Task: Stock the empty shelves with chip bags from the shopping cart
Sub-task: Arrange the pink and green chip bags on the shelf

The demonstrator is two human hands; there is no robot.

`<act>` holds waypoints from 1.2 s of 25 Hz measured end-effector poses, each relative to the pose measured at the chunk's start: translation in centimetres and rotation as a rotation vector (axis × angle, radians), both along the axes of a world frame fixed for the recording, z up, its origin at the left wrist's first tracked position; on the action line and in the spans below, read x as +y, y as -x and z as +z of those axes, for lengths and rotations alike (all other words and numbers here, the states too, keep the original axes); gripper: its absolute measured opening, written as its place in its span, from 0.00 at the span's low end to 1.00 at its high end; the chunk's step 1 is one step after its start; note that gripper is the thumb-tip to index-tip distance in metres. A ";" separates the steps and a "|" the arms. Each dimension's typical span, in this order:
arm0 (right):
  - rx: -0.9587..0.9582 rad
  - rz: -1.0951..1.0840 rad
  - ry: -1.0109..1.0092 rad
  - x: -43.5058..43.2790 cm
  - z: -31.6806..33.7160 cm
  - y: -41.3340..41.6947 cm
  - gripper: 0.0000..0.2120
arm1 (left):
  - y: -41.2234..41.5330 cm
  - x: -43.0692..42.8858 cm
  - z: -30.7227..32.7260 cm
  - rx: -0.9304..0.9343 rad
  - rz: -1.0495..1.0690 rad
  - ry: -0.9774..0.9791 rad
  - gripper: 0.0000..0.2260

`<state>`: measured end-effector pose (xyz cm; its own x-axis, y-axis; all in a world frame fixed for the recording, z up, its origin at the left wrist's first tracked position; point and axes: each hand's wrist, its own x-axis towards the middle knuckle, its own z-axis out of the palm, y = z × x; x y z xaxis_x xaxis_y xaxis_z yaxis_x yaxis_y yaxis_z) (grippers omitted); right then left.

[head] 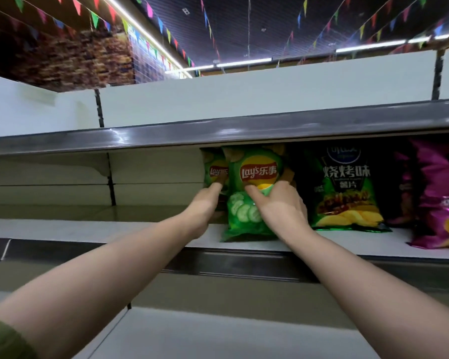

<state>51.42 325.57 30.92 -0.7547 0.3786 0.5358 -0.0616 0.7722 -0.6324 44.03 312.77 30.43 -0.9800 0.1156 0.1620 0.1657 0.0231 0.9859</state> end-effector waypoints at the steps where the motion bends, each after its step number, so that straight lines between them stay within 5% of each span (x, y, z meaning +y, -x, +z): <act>1: 0.002 0.018 0.024 -1.0 0.1 0.0 0.27 | -0.5 -0.5 -0.1 -0.009 -0.091 -0.061 0.16; 2: -0.002 0.034 0.035 -1.9 0.1 0.2 0.30 | -1.2 -0.9 0.0 -0.013 -0.162 -0.087 0.20; 5: -0.023 0.120 0.008 -4.5 0.1 0.9 0.31 | -0.8 -3.2 -0.2 -0.005 -0.198 -0.078 0.53; 6: -0.029 0.185 0.017 -5.0 -0.2 1.1 0.30 | -0.3 -4.1 -0.3 0.005 -0.176 -0.089 0.56; 11: -0.136 0.393 0.021 -5.7 -1.0 2.5 0.21 | 1.9 -6.8 -0.5 0.011 -0.027 -0.048 0.20; 15: -0.187 0.318 -0.062 -5.2 -1.0 4.1 0.15 | 3.9 -5.7 -0.1 -0.015 -0.125 -0.148 0.19; 19: -0.206 0.274 -0.098 -4.2 -0.9 4.7 0.32 | 6.1 -3.6 0.3 -0.011 -0.130 -0.109 0.19; 24: -0.327 0.278 -0.044 -4.0 -0.9 5.1 0.17 | 7.9 -2.2 -0.5 0.034 -0.054 -0.034 0.22; 30: -0.288 0.262 -0.050 -4.0 -1.2 5.5 0.19 | 7.3 -1.9 -1.0 0.044 0.018 -0.145 0.19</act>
<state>45.94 321.52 29.70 -0.9445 0.1319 0.3008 -0.0861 0.7842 -0.6145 36.73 310.88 29.46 -0.9733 0.0706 0.2185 0.2096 -0.1153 0.9710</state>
